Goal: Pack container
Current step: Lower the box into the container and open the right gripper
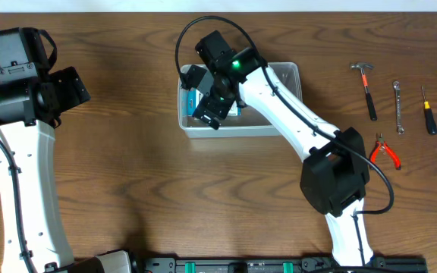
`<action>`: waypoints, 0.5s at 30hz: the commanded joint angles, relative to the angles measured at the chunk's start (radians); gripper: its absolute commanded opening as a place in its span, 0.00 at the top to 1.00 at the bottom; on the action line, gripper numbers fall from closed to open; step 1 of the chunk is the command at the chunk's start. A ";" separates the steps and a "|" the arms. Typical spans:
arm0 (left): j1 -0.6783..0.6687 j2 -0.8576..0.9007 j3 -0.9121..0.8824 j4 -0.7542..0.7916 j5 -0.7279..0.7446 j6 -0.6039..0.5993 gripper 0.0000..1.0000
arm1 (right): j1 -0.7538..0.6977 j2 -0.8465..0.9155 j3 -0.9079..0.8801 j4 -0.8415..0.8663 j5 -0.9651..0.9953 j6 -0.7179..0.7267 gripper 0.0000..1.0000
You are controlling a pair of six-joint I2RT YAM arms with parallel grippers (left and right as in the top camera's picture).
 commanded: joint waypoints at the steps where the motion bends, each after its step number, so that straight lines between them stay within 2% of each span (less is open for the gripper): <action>1: 0.004 0.002 0.002 0.001 -0.022 0.016 0.02 | -0.021 0.010 0.009 -0.024 0.010 0.036 0.01; 9: 0.004 0.002 0.002 0.001 -0.022 0.016 0.02 | -0.100 -0.092 0.117 -0.111 0.195 0.237 0.01; 15: 0.004 0.002 0.002 0.001 -0.022 0.016 0.02 | -0.280 -0.261 0.159 -0.179 0.208 0.328 0.01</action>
